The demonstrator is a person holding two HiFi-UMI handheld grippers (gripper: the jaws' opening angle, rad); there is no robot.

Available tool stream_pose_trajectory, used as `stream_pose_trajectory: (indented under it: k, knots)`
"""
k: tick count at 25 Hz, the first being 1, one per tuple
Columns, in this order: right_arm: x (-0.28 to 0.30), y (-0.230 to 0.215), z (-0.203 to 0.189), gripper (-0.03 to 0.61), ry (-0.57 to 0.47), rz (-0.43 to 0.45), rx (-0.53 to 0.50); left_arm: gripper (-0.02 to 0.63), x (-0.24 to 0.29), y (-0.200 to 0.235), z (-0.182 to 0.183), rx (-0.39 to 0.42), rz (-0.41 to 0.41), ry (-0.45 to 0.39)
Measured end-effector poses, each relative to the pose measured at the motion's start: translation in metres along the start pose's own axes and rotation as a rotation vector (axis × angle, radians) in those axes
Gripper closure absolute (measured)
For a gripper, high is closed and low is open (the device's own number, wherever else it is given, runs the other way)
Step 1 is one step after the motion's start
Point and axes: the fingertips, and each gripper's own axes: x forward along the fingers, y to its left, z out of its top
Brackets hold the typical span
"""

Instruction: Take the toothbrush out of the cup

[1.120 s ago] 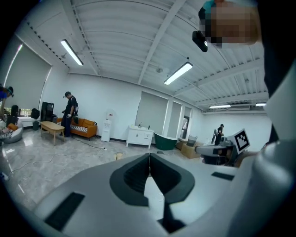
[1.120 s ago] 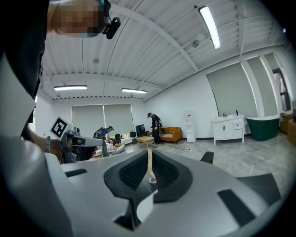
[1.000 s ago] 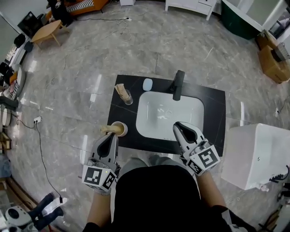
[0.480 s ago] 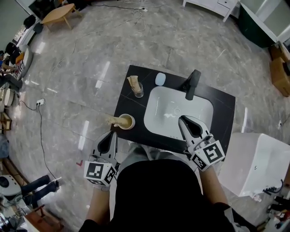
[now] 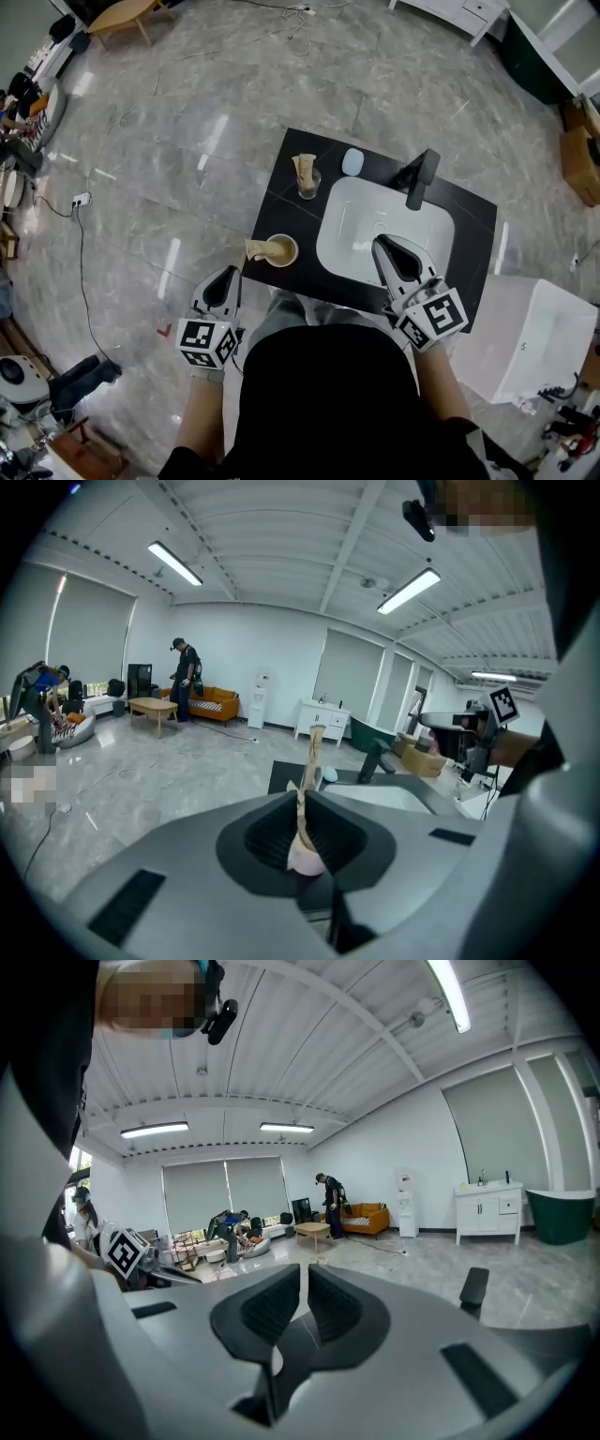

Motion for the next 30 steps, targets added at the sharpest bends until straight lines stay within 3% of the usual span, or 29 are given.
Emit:
stream_pose_trajectory:
  k: [9, 15, 22, 30]
  knots:
    - [0.01, 0.015, -0.008, 0.532, 0.042, -0.063, -0.022, 0.583, 0.023, 0.025, -0.041, 0.052, -0.091, 0.143]
    - [0.002, 0.015, -0.013, 0.532, 0.06, -0.121, -0.028, 0.503, 0.041, 0.012, -0.058, 0.102, -0.209, 0.198]
    - [-0.014, 0.007, -0.015, 0.533, 0.059, -0.206, -0.021, 0.442, 0.066, -0.001, -0.065, 0.156, -0.289, 0.235]
    - [-0.038, 0.001, -0.02, 0.532, 0.059, -0.295, -0.01, 0.433, 0.089, -0.01, -0.059, 0.176, -0.321, 0.231]
